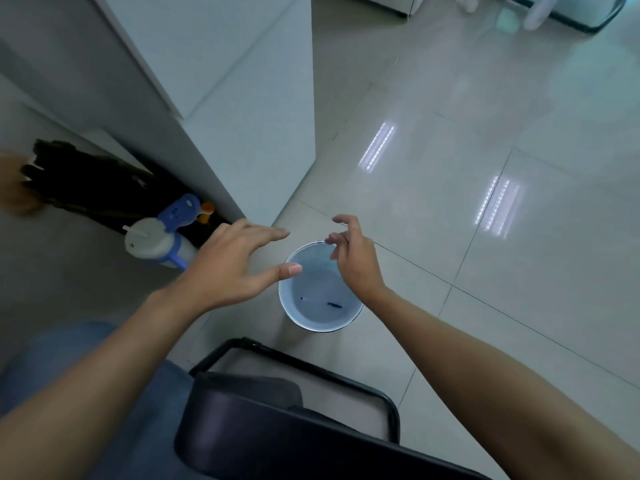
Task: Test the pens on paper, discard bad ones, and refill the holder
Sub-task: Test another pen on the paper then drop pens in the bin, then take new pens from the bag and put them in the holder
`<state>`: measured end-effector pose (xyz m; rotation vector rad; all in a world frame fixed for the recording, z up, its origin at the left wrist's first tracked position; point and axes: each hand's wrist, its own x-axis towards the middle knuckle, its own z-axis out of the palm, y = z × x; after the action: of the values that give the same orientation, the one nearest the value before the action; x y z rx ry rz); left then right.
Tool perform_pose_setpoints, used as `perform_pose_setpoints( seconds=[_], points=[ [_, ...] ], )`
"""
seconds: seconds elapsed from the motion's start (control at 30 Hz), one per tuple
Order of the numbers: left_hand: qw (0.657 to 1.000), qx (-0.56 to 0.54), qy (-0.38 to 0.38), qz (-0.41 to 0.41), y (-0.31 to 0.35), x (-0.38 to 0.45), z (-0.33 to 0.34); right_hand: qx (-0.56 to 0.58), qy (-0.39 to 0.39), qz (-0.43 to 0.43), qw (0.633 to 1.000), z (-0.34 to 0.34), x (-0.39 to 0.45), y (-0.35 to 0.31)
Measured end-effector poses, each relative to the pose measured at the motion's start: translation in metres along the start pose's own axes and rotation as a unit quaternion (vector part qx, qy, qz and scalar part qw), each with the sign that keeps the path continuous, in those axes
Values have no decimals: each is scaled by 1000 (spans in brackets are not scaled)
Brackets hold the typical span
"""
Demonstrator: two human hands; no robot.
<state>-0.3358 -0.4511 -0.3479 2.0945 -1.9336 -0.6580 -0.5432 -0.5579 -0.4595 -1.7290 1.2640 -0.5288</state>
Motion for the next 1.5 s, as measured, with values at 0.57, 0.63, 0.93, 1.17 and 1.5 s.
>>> perform_pose_setpoints(
  seconds=[0.57,0.63,0.93,1.17,1.5],
  points=[
    [980,-5,194,32,28,-53,-156,150,126,-283,939,-29,49,-235],
    [974,-7,223,34,34,-70,-182,165,128,-329,921,-32,40,-276],
    [933,39,358,-28,39,-193,-273,218,61,-472,852,-12,-44,-443],
    [892,96,418,-142,17,-341,-300,224,-15,-539,812,63,-126,-527],
    [815,97,470,-324,-18,-545,-264,220,-188,-593,752,192,-270,-561]
  ],
)
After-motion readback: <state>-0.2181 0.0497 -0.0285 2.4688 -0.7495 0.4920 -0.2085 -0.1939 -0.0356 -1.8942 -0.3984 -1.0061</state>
